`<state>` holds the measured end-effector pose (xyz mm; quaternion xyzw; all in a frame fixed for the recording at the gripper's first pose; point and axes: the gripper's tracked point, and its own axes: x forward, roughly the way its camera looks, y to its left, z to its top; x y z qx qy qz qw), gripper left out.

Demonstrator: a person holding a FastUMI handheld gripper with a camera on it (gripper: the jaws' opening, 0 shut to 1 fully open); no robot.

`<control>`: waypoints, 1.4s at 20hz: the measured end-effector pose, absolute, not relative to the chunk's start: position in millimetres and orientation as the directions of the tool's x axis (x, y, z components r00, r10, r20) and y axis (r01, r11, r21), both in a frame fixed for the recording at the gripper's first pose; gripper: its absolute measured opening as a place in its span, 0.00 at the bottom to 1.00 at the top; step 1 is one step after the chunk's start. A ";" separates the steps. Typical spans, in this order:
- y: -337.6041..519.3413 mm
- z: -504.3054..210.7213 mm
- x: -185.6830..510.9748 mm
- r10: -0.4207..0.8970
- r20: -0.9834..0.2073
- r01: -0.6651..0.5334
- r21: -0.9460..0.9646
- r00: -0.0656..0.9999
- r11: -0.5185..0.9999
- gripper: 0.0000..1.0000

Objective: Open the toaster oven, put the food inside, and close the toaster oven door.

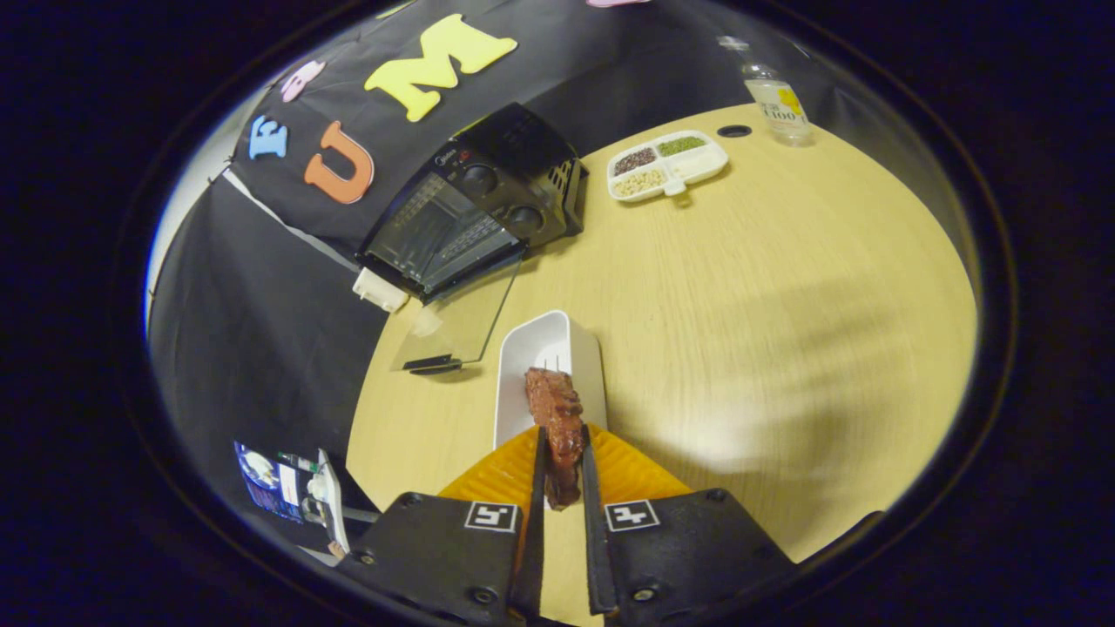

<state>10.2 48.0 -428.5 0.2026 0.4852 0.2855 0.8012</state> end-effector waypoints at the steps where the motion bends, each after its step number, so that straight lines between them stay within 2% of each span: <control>1: 48.4 -422.4 12.7 0.656 -0.653 -0.252 0.609 0.379 0.752 0.19; 7: 64.8 -377.5 21.2 0.667 -0.599 -0.219 0.649 0.443 0.729 0.15; 15: 152.7 -323.0 49.5 0.696 -0.470 -0.183 0.743 0.543 0.644 0.15; 21: 236.1 -329.3 95.8 0.701 -0.395 -0.158 0.798 0.594 0.582 0.15; 28: 292.5 -352.7 156.4 0.617 -0.320 -0.033 0.871 0.719 0.490 0.15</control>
